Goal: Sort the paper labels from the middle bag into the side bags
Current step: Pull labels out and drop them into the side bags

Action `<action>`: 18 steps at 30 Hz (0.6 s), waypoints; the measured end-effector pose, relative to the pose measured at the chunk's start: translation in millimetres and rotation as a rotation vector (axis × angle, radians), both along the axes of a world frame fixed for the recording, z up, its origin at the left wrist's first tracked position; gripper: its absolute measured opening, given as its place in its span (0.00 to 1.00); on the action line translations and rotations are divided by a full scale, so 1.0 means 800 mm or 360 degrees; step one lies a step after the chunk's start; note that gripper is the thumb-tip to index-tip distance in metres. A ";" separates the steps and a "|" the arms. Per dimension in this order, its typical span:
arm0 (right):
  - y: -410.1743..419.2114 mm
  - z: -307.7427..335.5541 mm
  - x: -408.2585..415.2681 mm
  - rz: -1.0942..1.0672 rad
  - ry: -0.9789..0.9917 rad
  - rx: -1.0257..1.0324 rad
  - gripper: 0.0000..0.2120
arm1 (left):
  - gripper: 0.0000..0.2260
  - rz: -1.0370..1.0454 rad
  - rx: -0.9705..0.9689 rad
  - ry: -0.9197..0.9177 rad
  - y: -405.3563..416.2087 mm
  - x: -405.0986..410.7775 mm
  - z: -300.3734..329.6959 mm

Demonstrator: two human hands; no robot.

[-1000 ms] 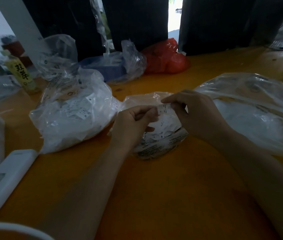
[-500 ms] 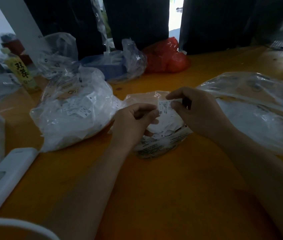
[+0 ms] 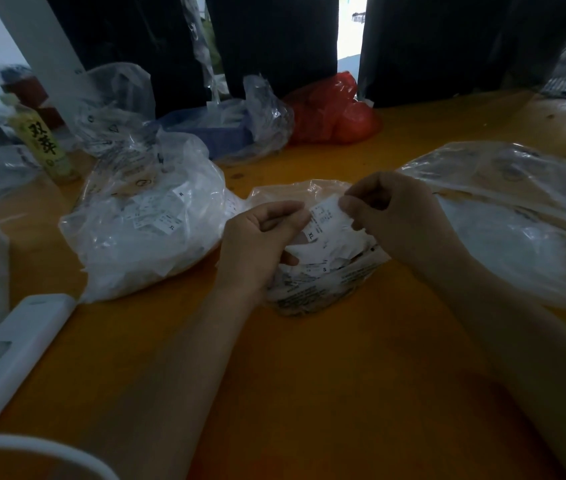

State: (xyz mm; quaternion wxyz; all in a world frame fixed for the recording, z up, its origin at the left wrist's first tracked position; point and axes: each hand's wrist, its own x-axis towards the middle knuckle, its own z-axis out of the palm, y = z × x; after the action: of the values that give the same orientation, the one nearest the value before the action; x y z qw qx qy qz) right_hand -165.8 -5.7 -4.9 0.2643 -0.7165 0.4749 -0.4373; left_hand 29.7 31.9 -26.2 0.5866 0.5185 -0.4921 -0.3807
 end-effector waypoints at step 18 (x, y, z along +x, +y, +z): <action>0.014 -0.002 0.011 0.0073 -0.0039 -0.0075 0.02 | 0.05 0.0015 0.0009 0.0091 0.001 -0.003 0.004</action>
State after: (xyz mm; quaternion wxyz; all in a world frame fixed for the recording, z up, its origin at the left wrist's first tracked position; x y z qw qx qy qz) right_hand -156.8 5.3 -6.3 0.2634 -0.7278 0.4446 -0.4509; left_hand 27.3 32.7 -22.8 0.6007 0.5113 -0.4717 -0.3939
